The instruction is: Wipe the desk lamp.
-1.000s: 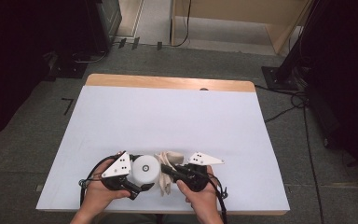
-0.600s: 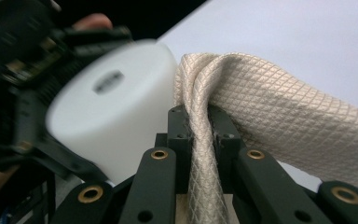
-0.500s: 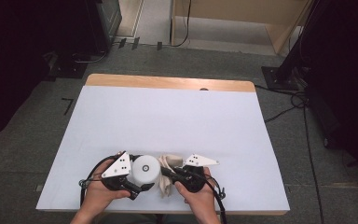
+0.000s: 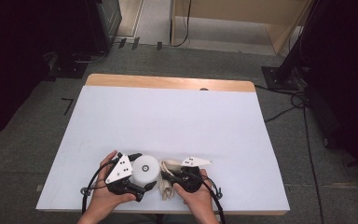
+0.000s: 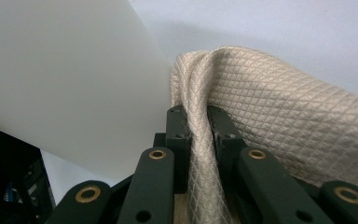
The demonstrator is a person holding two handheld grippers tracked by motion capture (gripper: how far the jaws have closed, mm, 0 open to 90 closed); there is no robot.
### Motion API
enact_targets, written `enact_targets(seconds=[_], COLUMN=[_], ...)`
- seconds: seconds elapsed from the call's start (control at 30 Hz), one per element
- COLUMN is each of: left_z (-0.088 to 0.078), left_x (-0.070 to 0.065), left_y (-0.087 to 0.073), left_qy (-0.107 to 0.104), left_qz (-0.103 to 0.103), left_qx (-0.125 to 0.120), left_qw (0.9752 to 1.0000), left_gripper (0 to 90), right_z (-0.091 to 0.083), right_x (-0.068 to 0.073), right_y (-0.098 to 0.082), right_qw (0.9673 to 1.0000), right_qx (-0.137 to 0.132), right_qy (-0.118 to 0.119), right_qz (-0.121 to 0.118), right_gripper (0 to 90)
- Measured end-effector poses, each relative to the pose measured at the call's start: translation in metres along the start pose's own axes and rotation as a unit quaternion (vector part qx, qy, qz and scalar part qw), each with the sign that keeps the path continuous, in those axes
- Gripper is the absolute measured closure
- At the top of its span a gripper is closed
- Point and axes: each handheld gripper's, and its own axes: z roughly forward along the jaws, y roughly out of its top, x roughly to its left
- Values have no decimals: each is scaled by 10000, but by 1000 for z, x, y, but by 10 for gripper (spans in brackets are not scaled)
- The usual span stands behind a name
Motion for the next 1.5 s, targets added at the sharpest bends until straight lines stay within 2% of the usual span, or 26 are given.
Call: enact_targets(seconds=[0.1,0.2,0.27,0.37,0.43,0.6,0.67,0.77,0.87,0.97,1.17,1.4,1.5], left_z=[-2,-3,-2,-2,-3,-3,-3,-4,-4,-4,-4,-4,-4], left_x=[-9,-19,-23,-25,-24,-22,-20,-15,-9,-5,1,3,3], left_y=[5,8,9,9,9,8,9,8,8,8,8,6,6], left_qy=[280,672,778,897,872,758,630,338,50,-213,-286,-338,-341], left_qz=[-181,-138,-127,-117,-144,-56,15,247,445,542,401,381,416], left_qx=[-64,-75,-12,3,-6,-28,-33,-62,-88,-74,-47,-127,-131], left_qw=[9994,9976,9969,9959,9961,9971,9980,9991,9990,9983,9988,9986,9985], left_gripper=[0,0,0,66,86,89,90,91,91,92,92,91,91], right_z=[0,0,0,0,0,0,-1,-2,-3,-4,-16,-39,-46], right_x=[0,0,0,0,0,0,1,1,2,2,11,27,31], right_y=[0,0,0,0,0,0,0,1,2,3,11,30,36], right_qw=[10000,10000,10000,10000,10000,10000,10000,10000,10000,10000,9995,9959,9949], right_qx=[-5,-6,-10,-20,-22,-33,-29,-35,-55,-93,-299,-818,-898], right_qy=[-10,-11,-12,-10,-11,-37,-36,-27,-8,6,118,354,405], right_qz=[-15,-19,-21,-29,-31,-49,-32,-32,-33,-23,-33,-142,-210], right_gripper=[808,808,807,805,805,805,805,804,803,804,808,808,808])
